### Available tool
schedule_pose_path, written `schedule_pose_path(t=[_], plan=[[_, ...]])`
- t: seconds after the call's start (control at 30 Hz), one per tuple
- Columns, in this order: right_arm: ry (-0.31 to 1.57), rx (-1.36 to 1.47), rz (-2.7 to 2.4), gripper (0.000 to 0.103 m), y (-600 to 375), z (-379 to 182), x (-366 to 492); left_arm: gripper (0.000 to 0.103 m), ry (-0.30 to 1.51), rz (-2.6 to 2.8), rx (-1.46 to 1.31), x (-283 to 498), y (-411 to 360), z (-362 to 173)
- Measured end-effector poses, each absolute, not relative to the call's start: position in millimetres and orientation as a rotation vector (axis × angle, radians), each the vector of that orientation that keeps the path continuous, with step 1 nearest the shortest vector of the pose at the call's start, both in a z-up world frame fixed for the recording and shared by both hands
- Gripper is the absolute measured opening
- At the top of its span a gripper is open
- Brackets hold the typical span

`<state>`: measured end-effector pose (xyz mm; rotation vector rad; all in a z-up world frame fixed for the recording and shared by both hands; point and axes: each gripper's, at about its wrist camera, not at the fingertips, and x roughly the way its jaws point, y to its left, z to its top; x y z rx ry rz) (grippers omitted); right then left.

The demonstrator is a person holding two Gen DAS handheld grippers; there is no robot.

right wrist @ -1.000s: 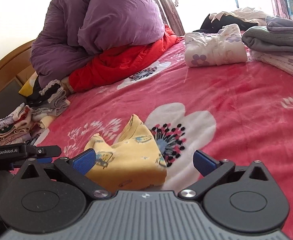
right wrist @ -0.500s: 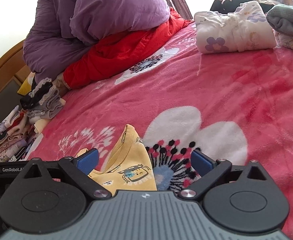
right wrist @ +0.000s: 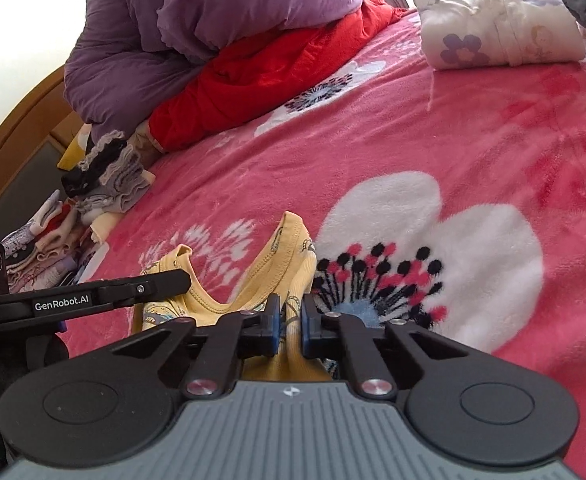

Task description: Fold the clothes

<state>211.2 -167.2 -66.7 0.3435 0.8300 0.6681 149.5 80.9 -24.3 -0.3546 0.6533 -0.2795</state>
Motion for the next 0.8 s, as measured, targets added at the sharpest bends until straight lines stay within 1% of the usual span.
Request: schedule_pose_path(t=[0.13,0.3,0.4,0.53,0.63,0.67,0.73,0.8], plan=[[0.752,0.363,0.663,0.011,-176,-53,185,0.011,0.573,-0.377,-0.333,134,66,-6],[0.683,0.382,0.677,0.010,-194,-32,149,0.011,0.570,-0.483,-0.320,101,55,5],[0.682,0.449,0.671,0.010,-209,-27,126,0.011,0.589,-0.507,-0.330,86,53,10],[0.696,0.472,0.681,0.010,-218,-19,90,0.011,0.627,-0.570,-0.308,60,40,7],[0.692,0.513,0.638,0.011,-232,-17,65,0.011,0.668,-0.633,-0.233,36,23,1],[0.684,0.534,0.623,0.014,-239,-17,59,0.011,0.679,-0.664,-0.199,28,16,0],[0.654,0.575,0.587,0.014,-253,-14,49,0.011,0.704,-0.731,-0.117,10,2,-5],[0.634,0.617,0.572,0.017,-263,-13,45,0.011,0.739,-0.782,-0.045,-4,-10,-11]])
